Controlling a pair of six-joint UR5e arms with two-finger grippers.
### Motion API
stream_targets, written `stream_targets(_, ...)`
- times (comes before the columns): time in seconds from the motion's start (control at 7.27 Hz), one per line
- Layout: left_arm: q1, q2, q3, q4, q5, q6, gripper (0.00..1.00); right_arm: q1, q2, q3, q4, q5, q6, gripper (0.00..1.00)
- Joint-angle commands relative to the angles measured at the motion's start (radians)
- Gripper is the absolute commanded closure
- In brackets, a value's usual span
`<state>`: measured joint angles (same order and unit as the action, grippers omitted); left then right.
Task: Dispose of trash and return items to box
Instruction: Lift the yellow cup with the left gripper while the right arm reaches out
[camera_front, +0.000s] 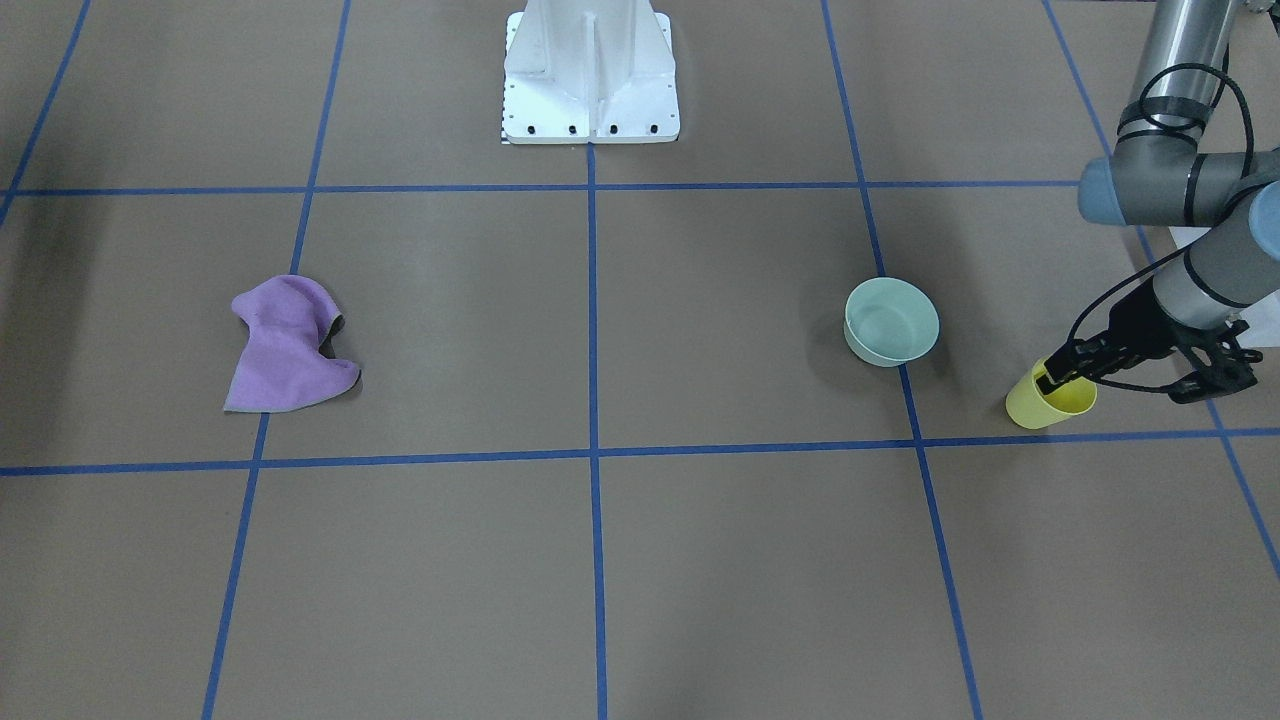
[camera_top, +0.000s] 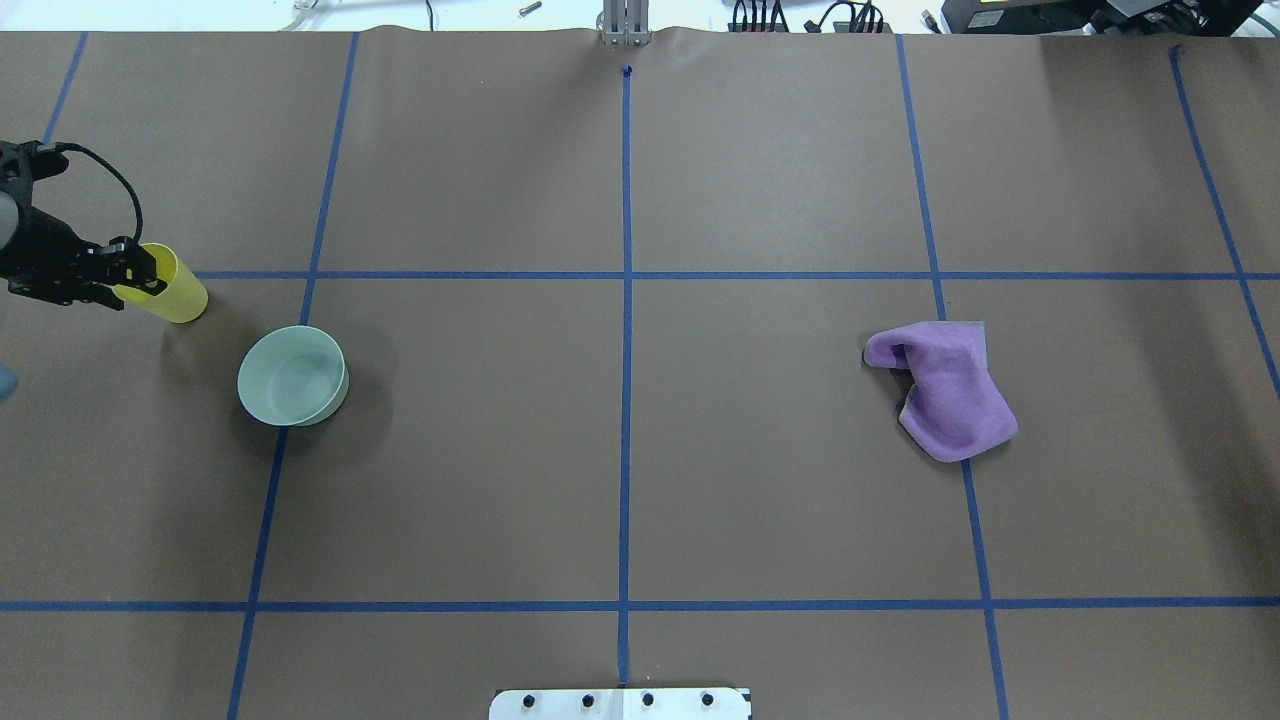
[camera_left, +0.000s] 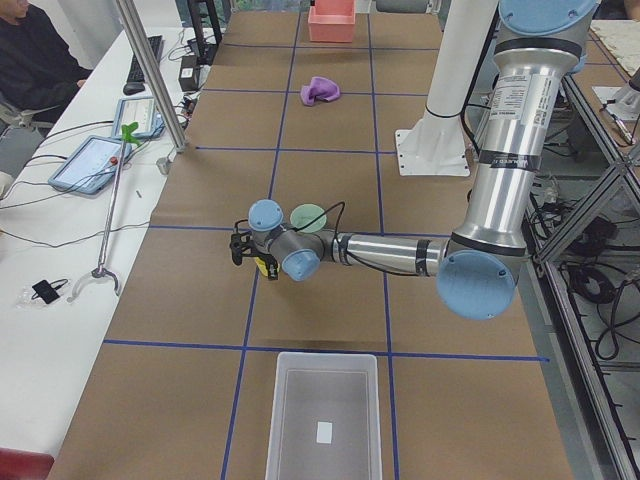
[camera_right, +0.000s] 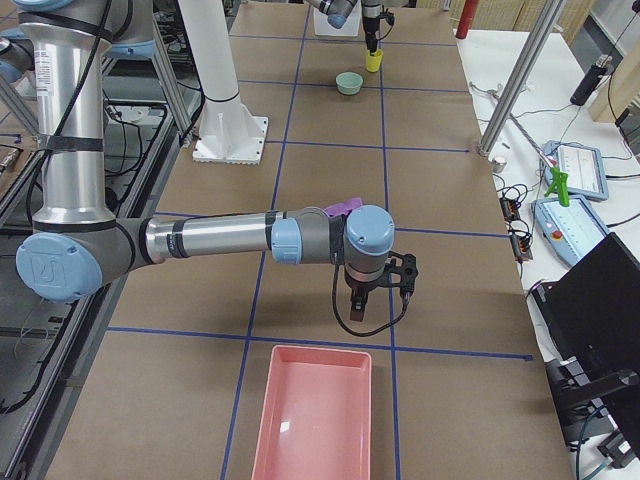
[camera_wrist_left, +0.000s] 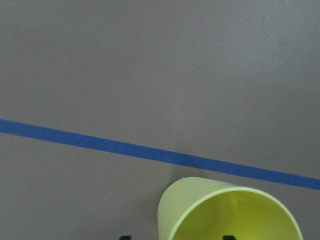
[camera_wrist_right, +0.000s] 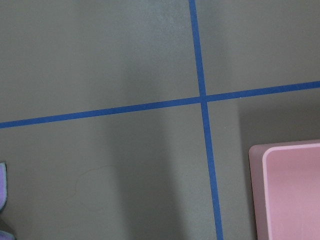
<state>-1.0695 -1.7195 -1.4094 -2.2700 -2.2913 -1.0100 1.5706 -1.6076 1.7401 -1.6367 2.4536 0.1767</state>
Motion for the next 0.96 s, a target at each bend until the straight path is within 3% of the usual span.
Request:
stream_targets(0.0, -0.006, 0.003, -0.009, 0.01, -0.028, -0.005, 1.0, -0.001, 0.0, 0.013, 0.0, 0.028, 0.001, 0.0)
stream_targets(0.41, -0.116, -0.015, -0.025, 0.052, -0.193, -0.013, 1.0, -0.093, 0.002, 0.114, -0.002, 0.051, 0.041, 0.0)
stream_targets(0.83, -0.245, -0.032, -0.056, 0.132, -0.247, 0.011, 1.0, -0.355, 0.034, 0.233, 0.03, -0.048, 0.196, 0.0)
